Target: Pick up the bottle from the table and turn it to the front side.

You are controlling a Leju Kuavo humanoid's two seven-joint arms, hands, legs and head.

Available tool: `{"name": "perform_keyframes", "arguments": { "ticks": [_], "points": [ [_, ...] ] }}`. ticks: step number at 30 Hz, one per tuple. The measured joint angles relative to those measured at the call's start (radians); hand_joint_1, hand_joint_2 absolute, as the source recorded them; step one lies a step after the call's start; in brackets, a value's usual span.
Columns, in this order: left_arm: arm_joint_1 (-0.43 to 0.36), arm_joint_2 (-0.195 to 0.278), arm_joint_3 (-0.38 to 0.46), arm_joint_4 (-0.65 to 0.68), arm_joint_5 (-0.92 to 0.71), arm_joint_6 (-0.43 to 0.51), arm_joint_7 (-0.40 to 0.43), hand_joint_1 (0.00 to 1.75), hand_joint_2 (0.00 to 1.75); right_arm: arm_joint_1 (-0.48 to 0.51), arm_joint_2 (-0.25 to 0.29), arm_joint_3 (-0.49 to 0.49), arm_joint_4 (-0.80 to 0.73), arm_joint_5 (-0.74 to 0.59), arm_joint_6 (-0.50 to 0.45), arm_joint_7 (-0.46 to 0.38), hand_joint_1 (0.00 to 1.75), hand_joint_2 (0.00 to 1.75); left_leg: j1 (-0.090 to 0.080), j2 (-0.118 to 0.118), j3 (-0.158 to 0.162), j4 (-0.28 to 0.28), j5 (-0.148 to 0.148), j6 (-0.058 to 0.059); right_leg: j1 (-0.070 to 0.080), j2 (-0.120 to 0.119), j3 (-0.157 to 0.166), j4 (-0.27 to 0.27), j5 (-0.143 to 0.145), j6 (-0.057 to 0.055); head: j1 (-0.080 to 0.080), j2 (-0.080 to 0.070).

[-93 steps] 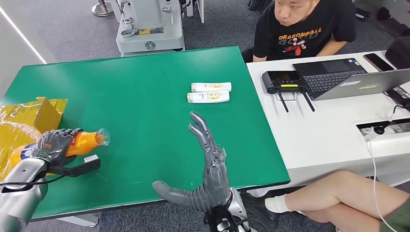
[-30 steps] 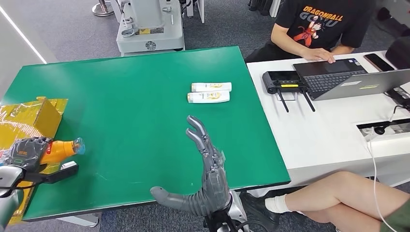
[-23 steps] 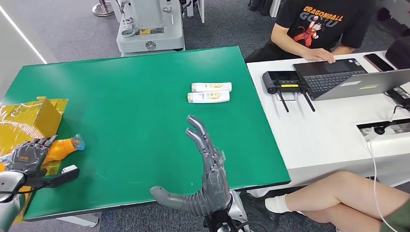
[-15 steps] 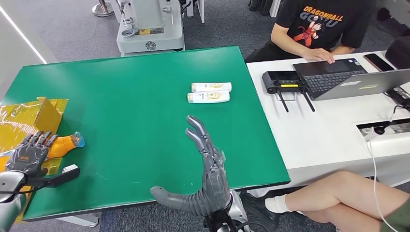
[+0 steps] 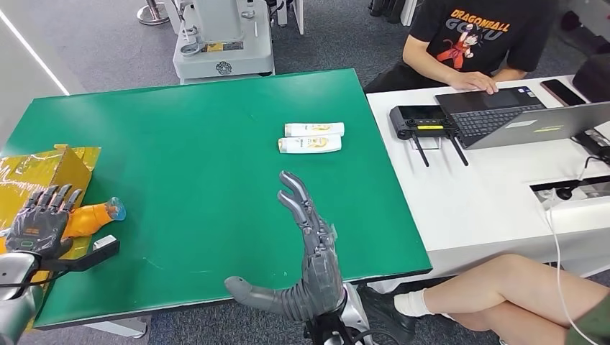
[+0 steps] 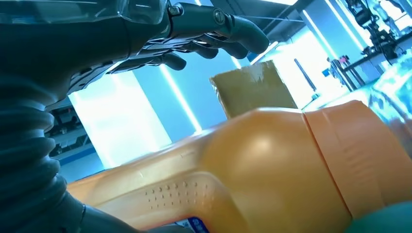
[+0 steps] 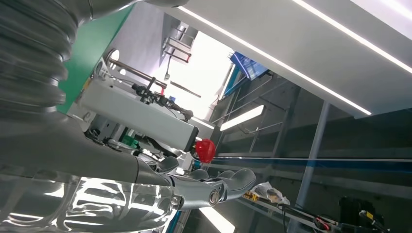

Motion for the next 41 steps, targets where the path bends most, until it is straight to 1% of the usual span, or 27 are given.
{"name": "perform_keyframes", "arguments": {
  "ticks": [5,7,9,11,13,15,17,20,28,31,34,35,37,40,41],
  "points": [
    [0.061,-0.014,0.099,-0.170,0.002,0.029,-0.032,0.00,1.75,0.000,0.000,-0.001,0.000,-0.002,-0.001,-0.002,0.00,1.75,0.000,0.000,0.000,0.000,0.000,0.000,0.000,0.000,0.000,0.000,0.000,0.000,0.000,0.000],
    [0.092,-0.033,0.156,-0.270,0.009,0.031,-0.092,0.00,1.75,0.000,0.000,-0.001,0.001,-0.005,-0.001,-0.004,0.00,1.75,0.000,0.000,0.000,0.000,0.000,0.000,0.000,0.000,0.000,0.000,0.000,0.000,0.000,0.000],
    [0.124,-0.079,0.239,-0.403,0.043,0.033,-0.215,0.00,1.75,-0.002,0.000,-0.001,0.004,-0.008,-0.001,-0.007,0.00,1.75,0.000,-0.002,0.000,0.000,0.000,0.000,0.000,-0.002,0.000,0.000,0.000,0.000,0.000,0.000],
    [0.149,-0.135,0.319,-0.530,0.146,0.035,-0.339,0.00,1.75,-0.003,0.000,-0.001,0.008,-0.012,-0.002,-0.010,0.00,1.75,0.000,-0.002,0.000,0.000,0.000,0.000,0.000,-0.002,0.001,-0.001,0.000,0.000,0.001,0.000],
    [0.171,-0.183,0.363,-0.644,0.302,0.035,-0.397,0.00,1.75,-0.004,0.000,-0.001,0.011,-0.017,-0.005,-0.011,0.00,1.75,-0.001,0.000,0.000,0.000,0.000,0.000,-0.001,0.000,0.001,-0.001,0.000,0.000,0.000,0.000],
    [0.191,-0.226,0.371,-0.750,0.460,0.035,-0.411,0.00,1.75,-0.003,0.000,-0.001,0.014,-0.020,-0.012,-0.012,0.00,1.75,-0.001,0.000,0.000,0.000,-0.001,0.000,-0.001,0.000,0.001,-0.001,0.000,0.000,0.000,0.000],
    [0.212,-0.262,0.363,-0.842,0.571,0.035,-0.417,0.00,1.75,-0.004,0.000,-0.001,0.015,-0.025,-0.020,-0.013,0.00,1.75,-0.001,-0.001,0.001,0.000,-0.001,0.000,-0.001,-0.002,0.001,-0.001,0.000,0.001,0.000,0.000],
    [0.237,-0.296,0.328,-0.936,0.659,0.035,-0.420,0.00,1.75,-0.004,-0.002,-0.001,0.017,-0.040,-0.033,-0.019,0.00,1.75,-0.001,-0.002,0.001,0.000,-0.001,0.000,-0.001,-0.002,0.001,-0.001,0.000,0.001,0.000,0.000],
    [0.258,-0.368,0.214,-1.049,0.864,0.034,-0.421,0.00,1.75,-0.004,-0.018,-0.001,0.018,-0.078,-0.079,-0.038,0.00,1.75,0.000,-0.002,0.001,0.000,-0.001,0.000,0.000,-0.002,0.002,-0.001,0.000,0.000,0.000,0.000],
    [0.284,-0.410,0.154,-1.100,1.051,0.033,-0.422,0.00,1.75,-0.004,-0.024,0.000,0.020,-0.107,-0.098,-0.051,0.00,1.75,-0.001,-0.002,0.001,0.001,-0.001,0.001,-0.001,-0.002,0.002,-0.001,0.000,0.001,0.000,0.000],
    [0.326,-0.459,0.066,-1.152,1.266,0.025,-0.422,0.00,1.75,-0.004,-0.029,0.004,0.024,-0.130,-0.109,-0.065,0.00,1.75,-0.001,-0.002,0.000,0.001,-0.001,0.001,-0.001,-0.003,0.002,-0.001,0.000,0.001,0.000,0.000],
    [0.342,-0.475,0.035,-1.168,1.330,0.010,-0.422,0.00,1.75,-0.004,-0.029,0.005,0.025,-0.138,-0.110,-0.069,0.00,1.75,-0.001,-0.002,0.000,0.000,-0.002,0.002,-0.001,-0.003,0.002,-0.001,-0.001,0.001,0.000,0.000],
    [0.381,-0.512,-0.018,-1.199,1.464,-0.059,-0.422,0.00,1.75,-0.004,-0.030,0.008,0.027,-0.154,-0.116,-0.078,0.00,1.75,-0.001,-0.002,0.000,0.001,-0.002,0.002,-0.001,-0.002,0.002,-0.002,-0.001,0.002,0.000,0.000],
    [0.450,-0.579,-0.043,-1.219,1.619,-0.243,-0.422,0.00,1.75,0.000,-0.030,0.012,0.027,-0.174,-0.127,-0.089,0.00,1.75,-0.001,-0.002,0.000,0.001,-0.003,0.003,-0.001,-0.002,0.002,-0.002,-0.001,0.002,0.000,0.000],
    [0.462,-0.591,-0.043,-1.219,1.642,-0.280,-0.422,0.00,1.75,0.001,-0.030,0.013,0.027,-0.177,-0.128,-0.091,0.00,1.75,-0.001,-0.002,0.000,0.001,-0.003,0.003,-0.001,-0.002,0.002,-0.002,-0.001,0.002,0.000,0.000]
  ]
}}
